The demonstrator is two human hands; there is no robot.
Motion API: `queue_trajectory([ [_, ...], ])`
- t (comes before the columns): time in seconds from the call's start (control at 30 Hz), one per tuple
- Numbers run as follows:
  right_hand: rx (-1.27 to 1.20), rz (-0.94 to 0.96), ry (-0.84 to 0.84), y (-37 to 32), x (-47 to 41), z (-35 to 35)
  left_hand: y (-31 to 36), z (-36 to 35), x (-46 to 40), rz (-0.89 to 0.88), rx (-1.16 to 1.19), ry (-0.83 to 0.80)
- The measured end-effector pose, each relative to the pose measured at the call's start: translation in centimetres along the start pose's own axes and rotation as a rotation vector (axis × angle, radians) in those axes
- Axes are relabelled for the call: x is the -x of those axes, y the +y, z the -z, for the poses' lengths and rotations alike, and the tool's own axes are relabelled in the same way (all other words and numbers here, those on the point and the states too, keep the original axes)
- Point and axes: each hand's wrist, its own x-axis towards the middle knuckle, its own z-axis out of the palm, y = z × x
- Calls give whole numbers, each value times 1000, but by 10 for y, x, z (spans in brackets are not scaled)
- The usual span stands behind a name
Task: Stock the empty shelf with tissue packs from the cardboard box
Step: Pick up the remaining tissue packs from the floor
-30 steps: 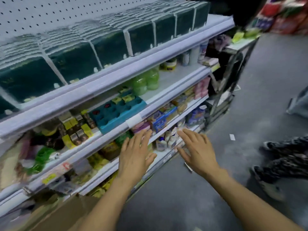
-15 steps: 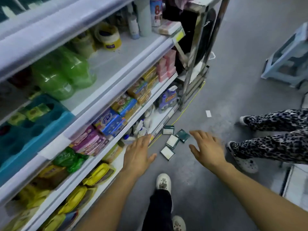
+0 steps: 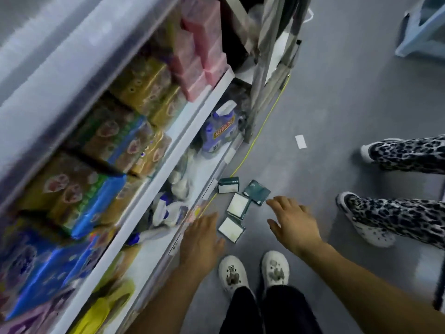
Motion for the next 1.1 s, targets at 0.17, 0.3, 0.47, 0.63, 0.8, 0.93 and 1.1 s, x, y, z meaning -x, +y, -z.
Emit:
queue_trajectory([
  [0.17,92,12,-89,43,-89,-81,-28,-87,-93,58,12,-137],
  [0.3,75,-103,-117,75,-148,-152,-46,-157,-154,186,89,-190],
  [0.47,29,-196,-135,114,-203,-231,-53,-248,-206,342,190,-225],
  [0.63,-15,-284,-92,134,-242,-287,-62,-323,-232,430,93,-159],
  [0.8,-66,-343,-79,143,-268,-320,-70,-362,-239,443,14,-52],
  [0.93,-42,-401,-60,141,-279,-329,-72,-366,-248,519,6,-100],
  [1.1,-253,-448,-134,139,-264,-323,-71,-355,-244,545,68,-241],
])
